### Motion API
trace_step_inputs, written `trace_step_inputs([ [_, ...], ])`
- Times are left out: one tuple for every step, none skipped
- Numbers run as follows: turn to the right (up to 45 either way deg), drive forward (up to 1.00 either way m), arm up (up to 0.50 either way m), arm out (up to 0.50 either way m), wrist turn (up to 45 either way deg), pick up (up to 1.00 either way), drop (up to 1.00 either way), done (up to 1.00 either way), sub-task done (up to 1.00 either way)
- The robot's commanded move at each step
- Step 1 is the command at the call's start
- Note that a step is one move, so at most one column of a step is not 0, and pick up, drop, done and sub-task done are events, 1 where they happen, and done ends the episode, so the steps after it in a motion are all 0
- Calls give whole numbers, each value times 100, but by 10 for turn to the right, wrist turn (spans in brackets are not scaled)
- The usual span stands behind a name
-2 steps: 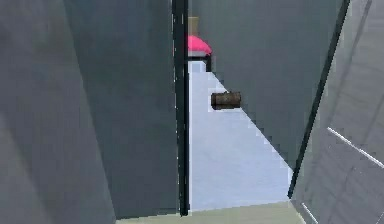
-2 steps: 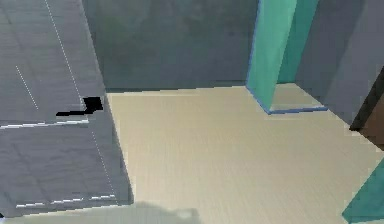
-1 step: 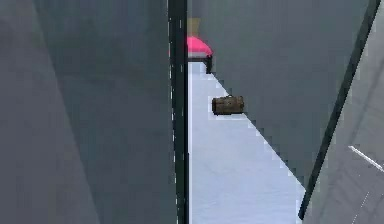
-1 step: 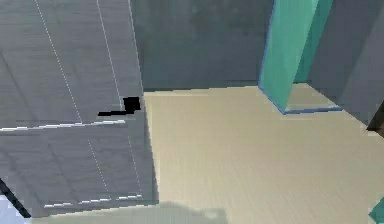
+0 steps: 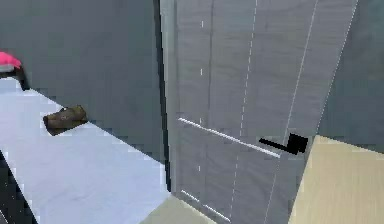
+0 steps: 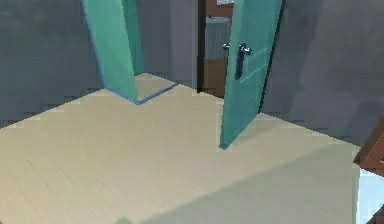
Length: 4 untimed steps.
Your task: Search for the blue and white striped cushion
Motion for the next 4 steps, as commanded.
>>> trace_step_inputs([
  [360, 0, 0, 0, 0, 0, 0, 0, 0],
  [0, 5, 0, 0, 0, 0, 0, 0, 0],
  [-450, 0, 0, 0, 0, 0, 0, 0, 0],
  [-270, 0, 0, 0, 0, 0, 0, 0, 0],
])
